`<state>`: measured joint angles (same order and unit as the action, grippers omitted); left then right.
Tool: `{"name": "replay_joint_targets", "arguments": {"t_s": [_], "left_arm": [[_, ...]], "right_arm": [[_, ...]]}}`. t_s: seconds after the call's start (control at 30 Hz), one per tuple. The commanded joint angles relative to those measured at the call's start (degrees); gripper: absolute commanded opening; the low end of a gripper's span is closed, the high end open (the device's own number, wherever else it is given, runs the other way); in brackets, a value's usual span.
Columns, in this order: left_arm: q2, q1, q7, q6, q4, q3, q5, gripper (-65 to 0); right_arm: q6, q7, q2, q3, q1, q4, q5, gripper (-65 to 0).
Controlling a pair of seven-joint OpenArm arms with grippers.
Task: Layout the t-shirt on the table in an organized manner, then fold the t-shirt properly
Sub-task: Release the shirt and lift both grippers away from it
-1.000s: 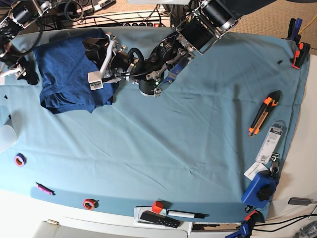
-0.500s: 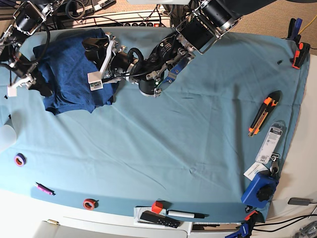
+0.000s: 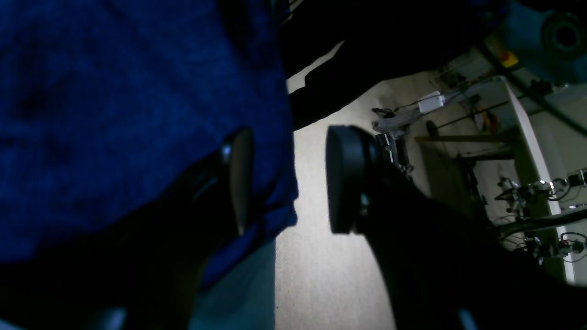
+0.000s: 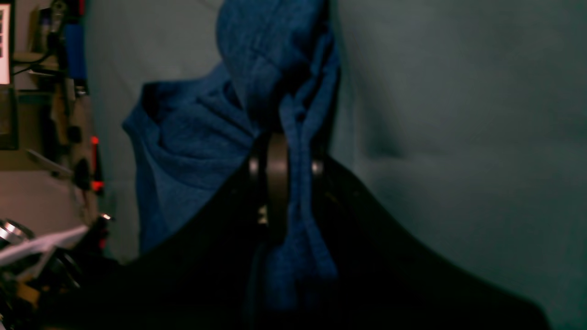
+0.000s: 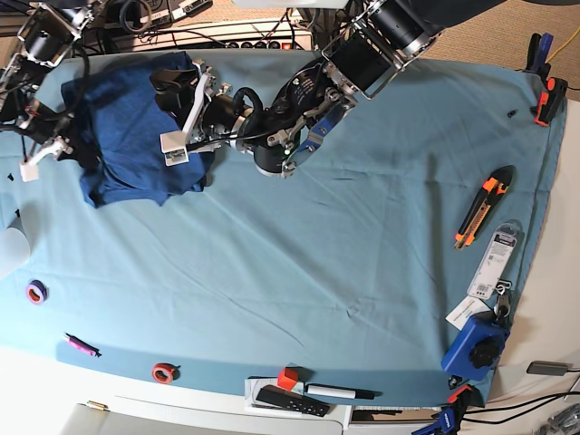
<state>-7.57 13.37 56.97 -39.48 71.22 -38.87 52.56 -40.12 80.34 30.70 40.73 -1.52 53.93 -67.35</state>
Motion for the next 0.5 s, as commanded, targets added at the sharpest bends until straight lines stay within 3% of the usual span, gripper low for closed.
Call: {"name": "replay_joint_targets", "arguments": {"t_s": [0.0,0.23,0.47], "left_arm": [[-1.4,1.1,-1.2,-0.5,1.1,0.1,1.5,-38.3],[-1.4,1.1,-1.2,-0.5,1.1,0.1,1.5,-38.3],[-1.4,1.1,-1.2,-0.5,1.1,0.1,1.6,-38.3]], "right_arm": [[0.1,-0.3,2.9,0.2,-0.4,0.6,0.7,-65.0],[0.1,-0.5,7.5,0.2,-0.4,0.6,11.8,-65.0],[0.1,-8.8,9.4,0.2,-0.9,0.6,19.0,-65.0]]}}
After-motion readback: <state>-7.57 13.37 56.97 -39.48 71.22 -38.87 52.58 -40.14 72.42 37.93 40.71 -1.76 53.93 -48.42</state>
